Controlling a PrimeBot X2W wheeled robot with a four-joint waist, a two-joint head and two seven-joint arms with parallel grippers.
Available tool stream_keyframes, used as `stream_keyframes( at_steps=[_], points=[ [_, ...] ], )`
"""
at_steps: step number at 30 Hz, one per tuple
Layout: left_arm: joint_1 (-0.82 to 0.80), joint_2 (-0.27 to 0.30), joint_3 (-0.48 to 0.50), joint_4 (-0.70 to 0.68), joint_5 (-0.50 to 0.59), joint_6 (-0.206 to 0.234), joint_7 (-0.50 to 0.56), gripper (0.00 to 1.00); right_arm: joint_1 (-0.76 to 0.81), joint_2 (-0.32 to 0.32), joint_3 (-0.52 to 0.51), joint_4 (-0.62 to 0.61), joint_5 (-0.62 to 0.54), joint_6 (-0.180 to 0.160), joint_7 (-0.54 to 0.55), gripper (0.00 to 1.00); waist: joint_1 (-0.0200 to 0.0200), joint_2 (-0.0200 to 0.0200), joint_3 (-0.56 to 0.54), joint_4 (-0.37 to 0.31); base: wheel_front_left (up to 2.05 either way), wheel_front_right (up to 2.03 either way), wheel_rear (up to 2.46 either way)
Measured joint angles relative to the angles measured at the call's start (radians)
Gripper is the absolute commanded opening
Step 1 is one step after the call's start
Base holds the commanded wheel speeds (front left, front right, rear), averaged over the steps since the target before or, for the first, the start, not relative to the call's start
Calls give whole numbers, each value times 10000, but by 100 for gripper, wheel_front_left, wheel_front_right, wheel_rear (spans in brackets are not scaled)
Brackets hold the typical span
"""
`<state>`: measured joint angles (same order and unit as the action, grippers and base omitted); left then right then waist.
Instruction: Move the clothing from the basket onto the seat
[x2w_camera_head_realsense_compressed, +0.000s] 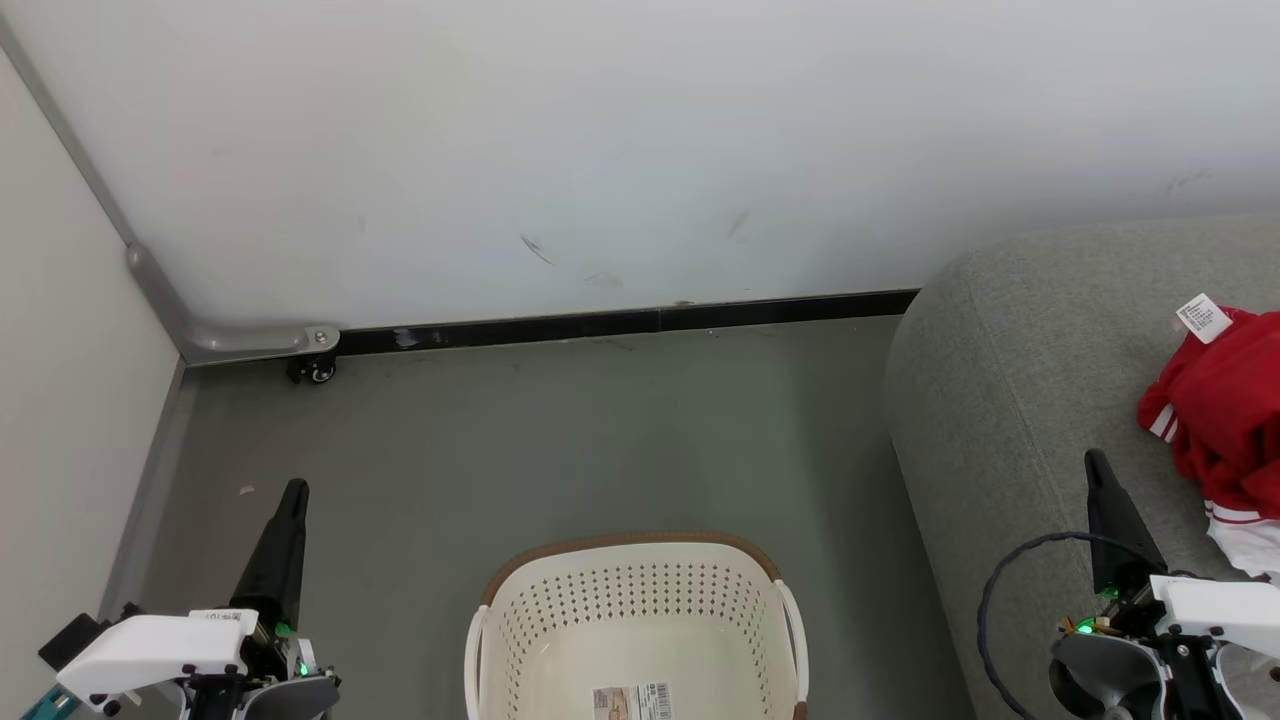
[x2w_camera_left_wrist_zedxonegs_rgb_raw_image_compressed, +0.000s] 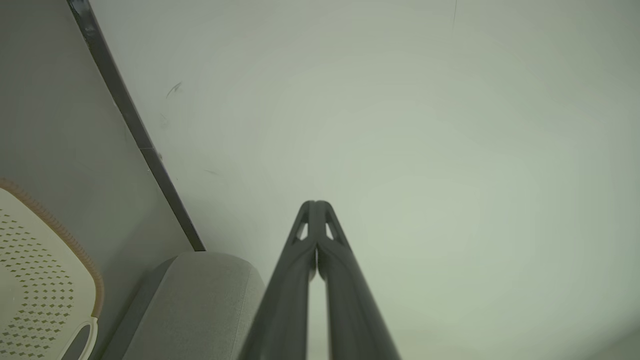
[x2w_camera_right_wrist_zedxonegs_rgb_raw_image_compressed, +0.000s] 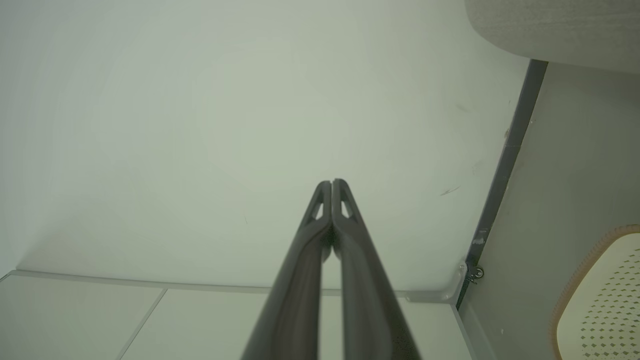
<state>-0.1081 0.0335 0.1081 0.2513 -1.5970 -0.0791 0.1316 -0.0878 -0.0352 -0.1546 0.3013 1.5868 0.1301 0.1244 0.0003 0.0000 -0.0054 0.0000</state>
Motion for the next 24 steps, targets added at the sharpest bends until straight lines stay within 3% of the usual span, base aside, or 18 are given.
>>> stream_keyframes(
  at_steps=[24],
  points=[
    [37, 0, -63, -299, -19, 173, -46, 0, 1, -2, 25, -29, 4, 0, -10, 0, 0, 0, 9, -2, 0, 0, 0]
  ],
)
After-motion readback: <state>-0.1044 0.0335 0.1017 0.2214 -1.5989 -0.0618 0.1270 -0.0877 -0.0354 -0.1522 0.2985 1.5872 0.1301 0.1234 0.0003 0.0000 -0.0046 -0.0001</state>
